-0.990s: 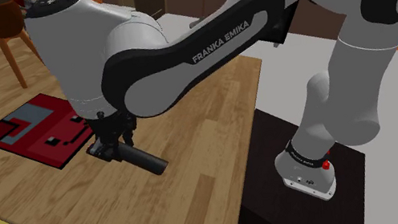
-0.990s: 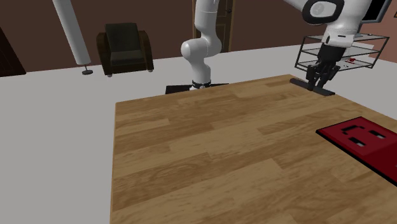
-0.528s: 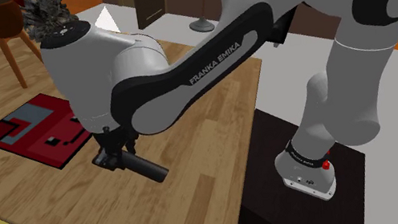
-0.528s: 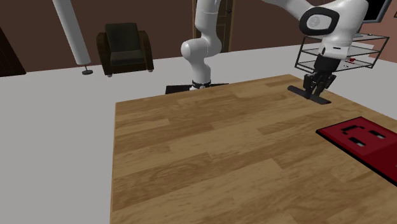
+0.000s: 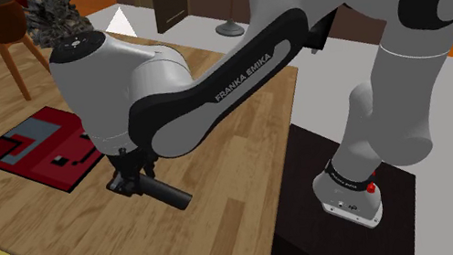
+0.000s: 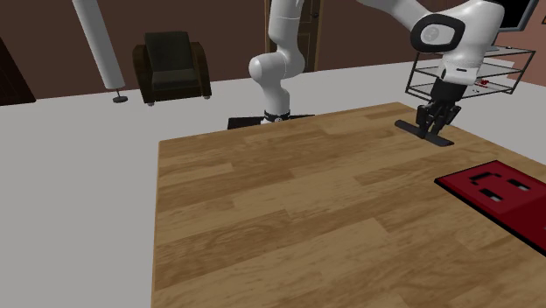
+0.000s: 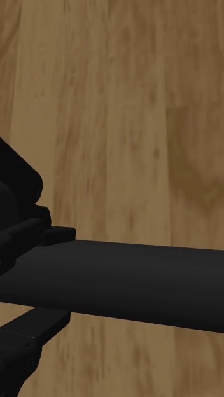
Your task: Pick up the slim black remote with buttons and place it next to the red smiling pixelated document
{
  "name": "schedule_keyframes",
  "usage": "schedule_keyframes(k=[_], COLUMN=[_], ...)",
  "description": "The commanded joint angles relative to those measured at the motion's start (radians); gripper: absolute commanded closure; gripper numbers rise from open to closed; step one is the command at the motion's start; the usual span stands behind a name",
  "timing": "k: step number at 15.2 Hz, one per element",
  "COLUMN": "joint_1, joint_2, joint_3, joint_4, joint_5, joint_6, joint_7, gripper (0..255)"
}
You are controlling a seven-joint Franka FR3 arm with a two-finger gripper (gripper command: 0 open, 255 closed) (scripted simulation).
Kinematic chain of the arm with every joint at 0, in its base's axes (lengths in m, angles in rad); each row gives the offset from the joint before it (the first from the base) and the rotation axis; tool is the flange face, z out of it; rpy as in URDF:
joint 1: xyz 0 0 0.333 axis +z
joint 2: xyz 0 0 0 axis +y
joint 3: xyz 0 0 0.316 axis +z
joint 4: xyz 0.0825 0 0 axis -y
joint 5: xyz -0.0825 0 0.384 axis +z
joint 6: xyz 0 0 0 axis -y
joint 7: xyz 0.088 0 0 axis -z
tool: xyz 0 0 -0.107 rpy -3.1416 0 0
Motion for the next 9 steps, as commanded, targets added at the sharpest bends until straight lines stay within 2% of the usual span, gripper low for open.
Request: schedule_keyframes(k=[1, 2, 7, 9], joint_1=[0.000, 0.000, 0.000, 0.000], joint_2=[0.000, 0.000, 0.000, -0.024], joint_3=[0.000, 0.000, 0.000, 0.005], joint_4=[0.000, 0.000, 0.000, 0.039], joint_5=[0.000, 0.000, 0.000, 0.013], joint_6=[0.000, 0.000, 0.000, -0.061], joint_7=[0.000, 0.000, 0.000, -0.008], gripper=[255, 0, 0, 0])
